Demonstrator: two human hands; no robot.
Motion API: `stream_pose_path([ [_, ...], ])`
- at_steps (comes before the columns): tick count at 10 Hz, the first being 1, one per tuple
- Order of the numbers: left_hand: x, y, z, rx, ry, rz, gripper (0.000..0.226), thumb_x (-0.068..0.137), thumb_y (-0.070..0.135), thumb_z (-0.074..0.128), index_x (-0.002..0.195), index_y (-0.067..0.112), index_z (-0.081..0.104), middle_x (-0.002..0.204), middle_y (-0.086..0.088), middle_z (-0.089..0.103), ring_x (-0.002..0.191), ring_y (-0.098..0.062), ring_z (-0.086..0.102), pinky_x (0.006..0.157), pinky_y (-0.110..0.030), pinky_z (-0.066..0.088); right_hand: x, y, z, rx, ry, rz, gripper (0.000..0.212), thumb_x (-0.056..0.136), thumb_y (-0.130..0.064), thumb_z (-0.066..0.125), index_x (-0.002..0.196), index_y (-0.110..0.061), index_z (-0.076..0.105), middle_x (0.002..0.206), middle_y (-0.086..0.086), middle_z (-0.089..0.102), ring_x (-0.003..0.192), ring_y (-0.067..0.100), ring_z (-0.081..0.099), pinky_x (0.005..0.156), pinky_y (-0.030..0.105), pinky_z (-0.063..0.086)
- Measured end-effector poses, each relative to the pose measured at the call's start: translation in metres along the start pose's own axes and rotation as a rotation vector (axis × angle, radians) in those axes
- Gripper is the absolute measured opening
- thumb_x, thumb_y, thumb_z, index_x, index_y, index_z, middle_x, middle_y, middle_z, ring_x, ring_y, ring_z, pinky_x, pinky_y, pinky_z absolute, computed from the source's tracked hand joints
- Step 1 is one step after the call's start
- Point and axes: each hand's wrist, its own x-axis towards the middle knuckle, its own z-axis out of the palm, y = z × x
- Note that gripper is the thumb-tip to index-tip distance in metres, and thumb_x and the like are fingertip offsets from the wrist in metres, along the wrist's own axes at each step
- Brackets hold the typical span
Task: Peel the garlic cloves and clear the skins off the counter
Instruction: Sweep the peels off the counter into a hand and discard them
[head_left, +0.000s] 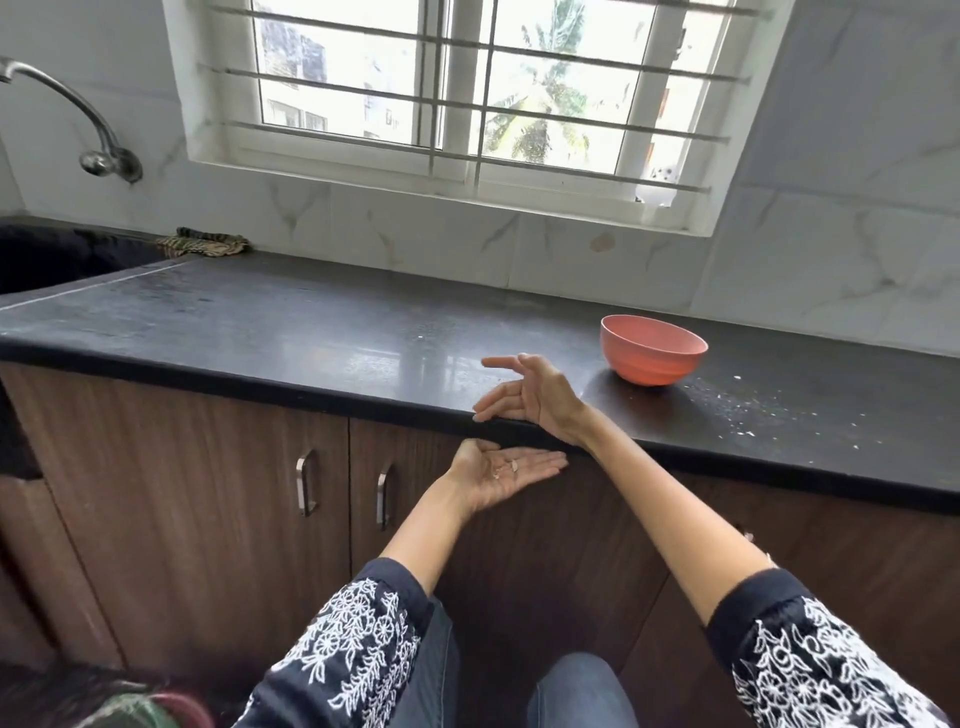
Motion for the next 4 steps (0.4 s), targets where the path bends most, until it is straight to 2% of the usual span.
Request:
stream_pose_path([
  [1, 0.002, -0.004, 0.007, 0.041, 0.028, 0.013, 0.058, 0.096, 0.020, 0.018, 0.124, -0.031, 0.023, 0.136, -0.044, 0.027, 0.133, -0.051, 0.024, 0.111, -0.052, 0.017, -0.009, -0.004, -0.006, 0.061, 0.014, -0.008, 0.052, 0.095, -0.038, 0.019, 0.133, -0.011, 0.041, 0.082, 0.018, 0.071, 0.080, 0.033, 0.069, 0.075, 0.033, 0.054],
  [2, 0.000, -0.007, 0.002, 0.166, 0.160, 0.061, 0.056, 0.096, 0.017, 0.017, 0.131, -0.025, 0.023, 0.137, -0.043, 0.027, 0.133, -0.050, 0.025, 0.112, -0.052, 0.018, -0.008, 0.003, -0.015, 0.111, 0.222, -0.105, 0.051, 0.094, -0.032, 0.021, 0.135, -0.007, 0.037, 0.080, 0.015, 0.072, 0.080, 0.031, 0.070, 0.080, 0.034, 0.054],
  [3, -0.003, -0.012, 0.017, 0.188, 0.140, 0.135, 0.056, 0.098, 0.020, 0.018, 0.135, -0.020, 0.024, 0.136, -0.041, 0.032, 0.133, -0.049, 0.028, 0.110, -0.053, 0.023, -0.008, 0.005, -0.001, -0.013, 0.150, -0.043, 0.053, 0.093, -0.038, 0.022, 0.136, -0.011, 0.035, 0.083, 0.016, 0.071, 0.081, 0.032, 0.069, 0.086, 0.037, 0.051],
  [4, 0.024, -0.002, 0.028, -0.605, -0.279, 0.353, 0.053, 0.097, 0.028, 0.021, 0.123, -0.001, 0.057, 0.111, 0.021, 0.064, 0.131, -0.029, 0.038, 0.088, -0.076, 0.028, -0.008, 0.001, 0.016, -0.019, -0.030, 0.033, 0.047, 0.096, -0.040, 0.020, 0.131, -0.016, 0.042, 0.087, 0.019, 0.070, 0.084, 0.036, 0.068, 0.084, 0.039, 0.052],
])
